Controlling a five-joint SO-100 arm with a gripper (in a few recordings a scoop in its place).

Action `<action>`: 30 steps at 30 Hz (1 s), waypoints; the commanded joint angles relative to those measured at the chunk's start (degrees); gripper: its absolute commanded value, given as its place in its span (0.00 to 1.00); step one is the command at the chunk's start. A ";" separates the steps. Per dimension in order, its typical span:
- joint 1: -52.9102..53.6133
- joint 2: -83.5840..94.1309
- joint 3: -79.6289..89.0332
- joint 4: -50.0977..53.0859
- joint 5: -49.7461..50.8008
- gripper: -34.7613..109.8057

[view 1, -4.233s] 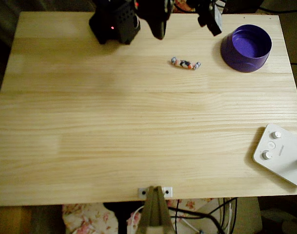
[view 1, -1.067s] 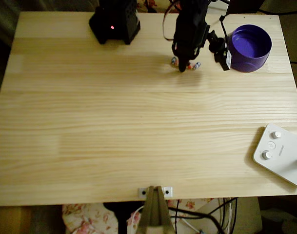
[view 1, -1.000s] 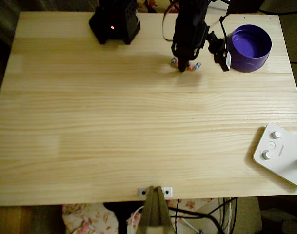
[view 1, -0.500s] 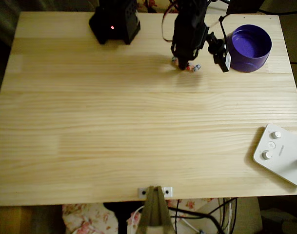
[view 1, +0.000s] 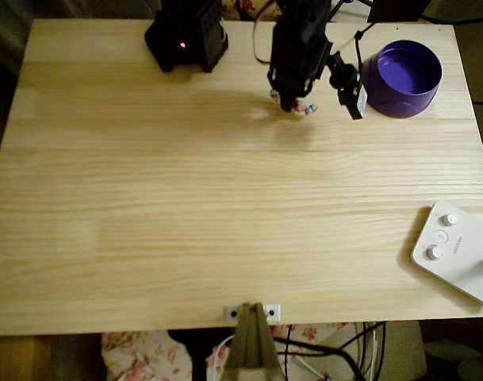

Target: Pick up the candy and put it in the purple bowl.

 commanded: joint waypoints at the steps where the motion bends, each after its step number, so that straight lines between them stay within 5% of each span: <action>1: 0.44 6.86 -5.45 3.52 -1.23 0.27; 30: -13.18 7.82 -43.33 27.60 -1.93 0.27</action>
